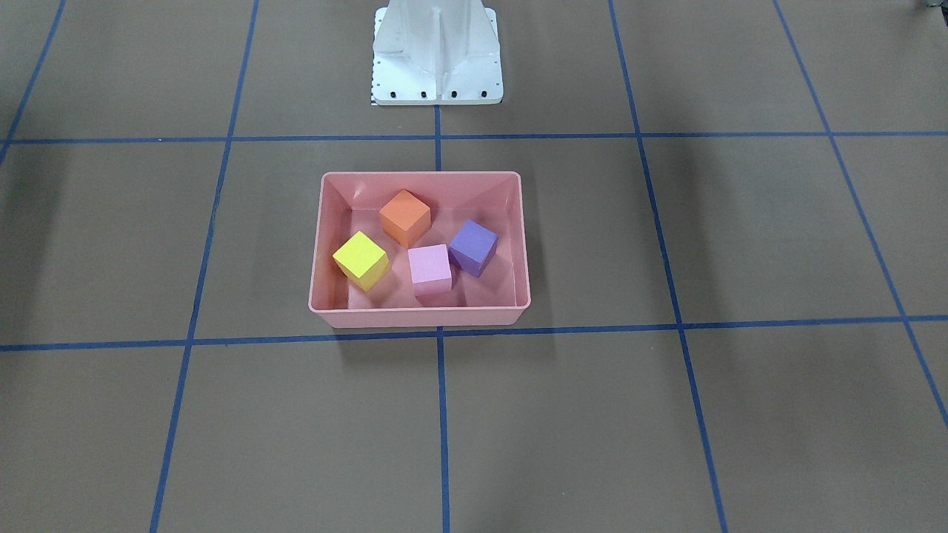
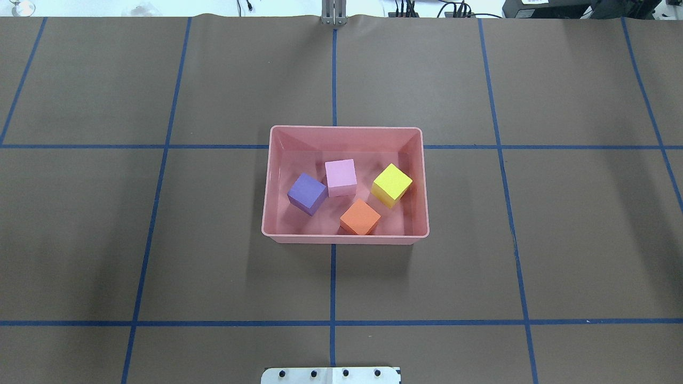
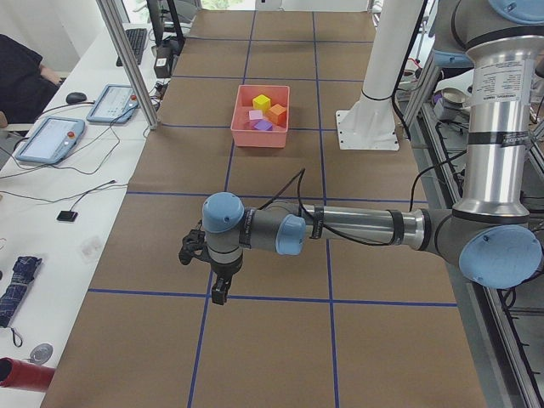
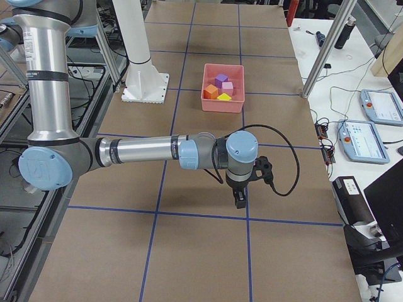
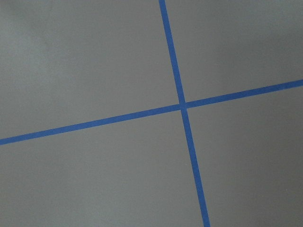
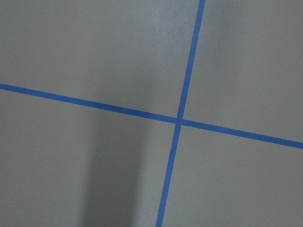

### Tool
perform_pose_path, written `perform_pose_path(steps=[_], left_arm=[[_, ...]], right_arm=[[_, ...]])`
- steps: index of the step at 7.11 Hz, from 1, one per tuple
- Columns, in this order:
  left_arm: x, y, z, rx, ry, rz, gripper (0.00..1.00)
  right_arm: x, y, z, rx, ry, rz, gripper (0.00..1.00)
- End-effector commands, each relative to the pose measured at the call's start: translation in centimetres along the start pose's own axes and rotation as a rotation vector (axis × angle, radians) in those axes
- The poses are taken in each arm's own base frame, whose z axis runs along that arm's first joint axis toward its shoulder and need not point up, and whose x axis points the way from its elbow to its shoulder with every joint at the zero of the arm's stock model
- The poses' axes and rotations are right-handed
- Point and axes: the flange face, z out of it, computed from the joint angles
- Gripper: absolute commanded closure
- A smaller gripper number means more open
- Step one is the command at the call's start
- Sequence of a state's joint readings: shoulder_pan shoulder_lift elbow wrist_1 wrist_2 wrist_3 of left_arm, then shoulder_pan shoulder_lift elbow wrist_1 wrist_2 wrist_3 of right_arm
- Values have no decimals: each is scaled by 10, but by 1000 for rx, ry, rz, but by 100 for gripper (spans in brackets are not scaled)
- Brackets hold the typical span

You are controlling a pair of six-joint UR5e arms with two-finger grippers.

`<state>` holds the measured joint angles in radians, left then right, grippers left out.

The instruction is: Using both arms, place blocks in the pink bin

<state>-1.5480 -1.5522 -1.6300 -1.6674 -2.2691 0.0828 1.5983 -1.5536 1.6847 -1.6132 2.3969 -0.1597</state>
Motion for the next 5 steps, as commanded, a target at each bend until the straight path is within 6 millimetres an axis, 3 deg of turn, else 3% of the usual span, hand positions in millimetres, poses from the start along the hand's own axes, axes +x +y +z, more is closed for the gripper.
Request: perform_pose_path(steps=[1,5], left_arm=[[-1,2,1,-4,5,-3,0],[1,0,-2,3,7,2,0]], right_arm=[[0,3,1,-2,0,1,0],[29,29,31,-64,-1,60,0]])
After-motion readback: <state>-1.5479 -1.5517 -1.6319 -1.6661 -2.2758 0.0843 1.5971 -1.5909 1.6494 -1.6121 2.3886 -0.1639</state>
